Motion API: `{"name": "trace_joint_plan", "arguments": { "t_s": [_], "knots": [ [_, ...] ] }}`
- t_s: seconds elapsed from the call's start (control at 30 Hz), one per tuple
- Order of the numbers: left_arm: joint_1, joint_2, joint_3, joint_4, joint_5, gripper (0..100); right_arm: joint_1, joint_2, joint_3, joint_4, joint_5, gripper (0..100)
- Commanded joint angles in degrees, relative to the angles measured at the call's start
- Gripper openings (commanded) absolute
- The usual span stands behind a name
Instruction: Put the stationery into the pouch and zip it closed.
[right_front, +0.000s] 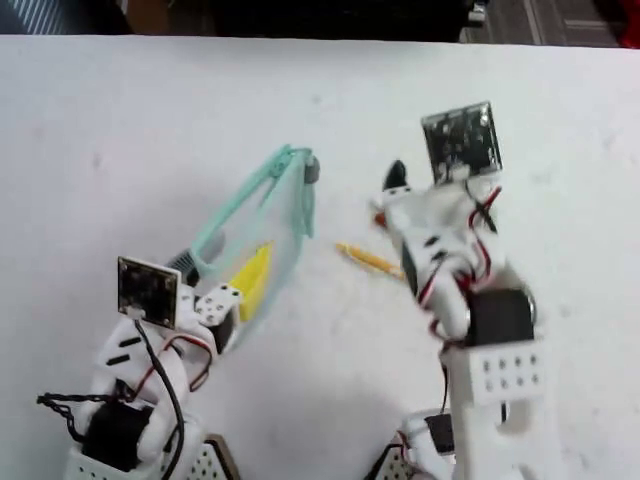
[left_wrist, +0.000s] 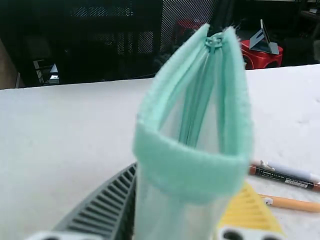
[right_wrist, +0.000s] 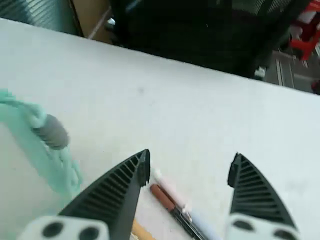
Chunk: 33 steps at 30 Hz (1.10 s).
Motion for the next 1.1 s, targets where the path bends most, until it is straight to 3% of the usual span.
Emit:
{"name": "trace_joint_plan", "arguments": {
  "t_s": [0.0, 0.23, 0.6, 1.07],
  "knots": [
    [-0.5, -0.3, -1.9, -0.8, 0.4, 22, 4.5, 8.0, -2.6, 0.0, 0.6, 23.3],
    [-5.2, -0.3, 2.5, -8.4, 0.4, 21, 5.4, 27.4, -5.2, 0.0, 9.8, 23.3],
    [-5.1, -0.3, 2.6, -8.6, 0.4, 17, 5.3, 55.8, -18.5, -0.1, 10.3, 23.2],
    [-5.0, -0.3, 2.7, -8.7, 0.4, 17, 6.2, 64.7, -22.9, -4.4, 12.7, 23.2]
  ]
}}
